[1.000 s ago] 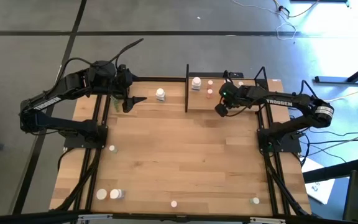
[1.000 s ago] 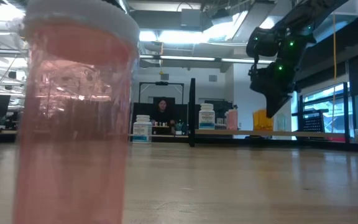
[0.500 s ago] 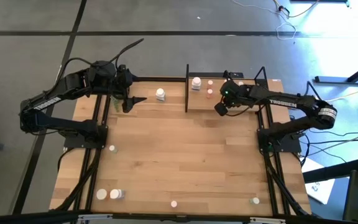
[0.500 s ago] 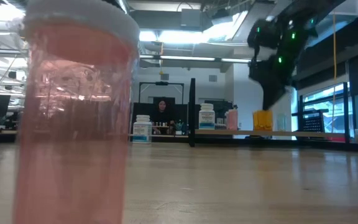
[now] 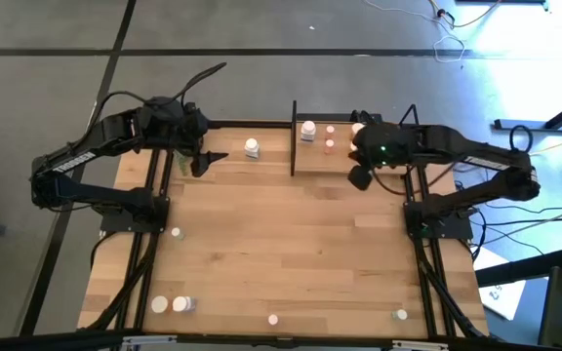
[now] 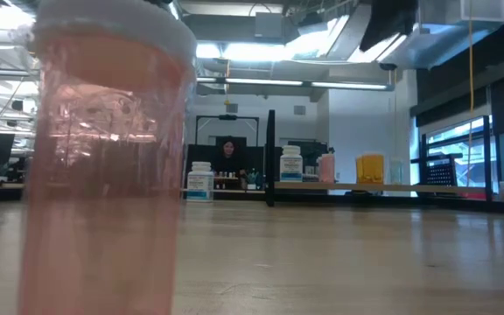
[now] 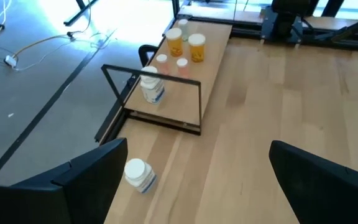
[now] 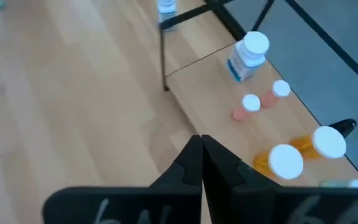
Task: Pick and place medicine bottles onto shelf by color
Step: Put the right blue pill bottle on the shelf aligned with the other blue pill bottle
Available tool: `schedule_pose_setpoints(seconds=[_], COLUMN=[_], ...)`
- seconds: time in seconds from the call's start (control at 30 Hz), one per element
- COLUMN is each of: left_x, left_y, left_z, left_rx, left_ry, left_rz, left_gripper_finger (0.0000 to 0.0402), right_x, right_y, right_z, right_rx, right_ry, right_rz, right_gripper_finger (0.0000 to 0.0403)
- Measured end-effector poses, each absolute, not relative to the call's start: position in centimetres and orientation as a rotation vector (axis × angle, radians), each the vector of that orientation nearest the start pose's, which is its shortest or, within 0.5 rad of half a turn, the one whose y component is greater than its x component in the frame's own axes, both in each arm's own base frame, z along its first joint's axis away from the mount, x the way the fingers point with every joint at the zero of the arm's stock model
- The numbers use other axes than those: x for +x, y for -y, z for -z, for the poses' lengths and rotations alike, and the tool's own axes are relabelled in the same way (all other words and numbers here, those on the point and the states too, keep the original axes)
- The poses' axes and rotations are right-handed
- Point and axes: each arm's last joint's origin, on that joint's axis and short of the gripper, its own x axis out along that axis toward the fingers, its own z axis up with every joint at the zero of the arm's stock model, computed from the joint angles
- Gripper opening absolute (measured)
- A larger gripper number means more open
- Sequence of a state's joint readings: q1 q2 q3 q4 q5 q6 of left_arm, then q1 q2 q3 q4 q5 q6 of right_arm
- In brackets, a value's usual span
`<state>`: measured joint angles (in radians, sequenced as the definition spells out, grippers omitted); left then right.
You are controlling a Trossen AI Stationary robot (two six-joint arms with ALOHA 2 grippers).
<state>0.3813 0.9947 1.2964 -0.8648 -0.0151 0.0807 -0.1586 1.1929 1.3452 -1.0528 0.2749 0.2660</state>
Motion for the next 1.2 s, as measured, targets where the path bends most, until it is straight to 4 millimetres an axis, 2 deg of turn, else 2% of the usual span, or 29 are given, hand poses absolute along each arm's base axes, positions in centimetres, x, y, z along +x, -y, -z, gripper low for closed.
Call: schedule_pose_setpoints(seconds=[0.1, 0.27, 0.47, 0.6, 0.73, 1.03, 1.2], left_x=[15.9, 15.2, 14.8, 14.8, 14.8, 14.8, 15.0], left_y=[-6.4, -6.1, -6.0, -6.0, -6.0, -5.9, -5.5], left_z=[-39.9, -39.6, -39.6, -39.6, -39.6, -39.6, -39.6], left_rx=[-0.035, -0.089, -0.117, -0.117, -0.085, 0.0, 0.068], left_ry=[-0.62, -0.673, -0.672, -0.673, -0.679, -0.693, -0.677], left_rz=[-0.361, -0.372, -0.381, -0.38, -0.36, -0.317, -0.133], left_gripper_finger=[0.0387, 0.0387, 0.0387, 0.0387, 0.0387, 0.0387, 0.0387], right_x=[20.8, 20.6, 19.3, 18.5, 17.3, 16.0, 15.5], right_y=[2.9, 0.8, -1.7, -3.4, -5.5, -10.6, -12.3], right_z=[-38.2, -38.3, -39.2, -38.9, -37.7, -36.1, -35.5], right_rx=[0.197, 0.254, 0.548, 0.738, 0.863, 1.204, 1.245], right_ry=[-0.856, -0.916, -1.016, -1.146, -1.33, -1.569, -1.634], right_rz=[0.443, 0.257, 0.187, 0.164, 0.208, 0.315, 0.43], right_gripper_finger=[0.0003, 0.0003, 0.0003, 0.0003, 0.0003, 0.0003, 0.0003])
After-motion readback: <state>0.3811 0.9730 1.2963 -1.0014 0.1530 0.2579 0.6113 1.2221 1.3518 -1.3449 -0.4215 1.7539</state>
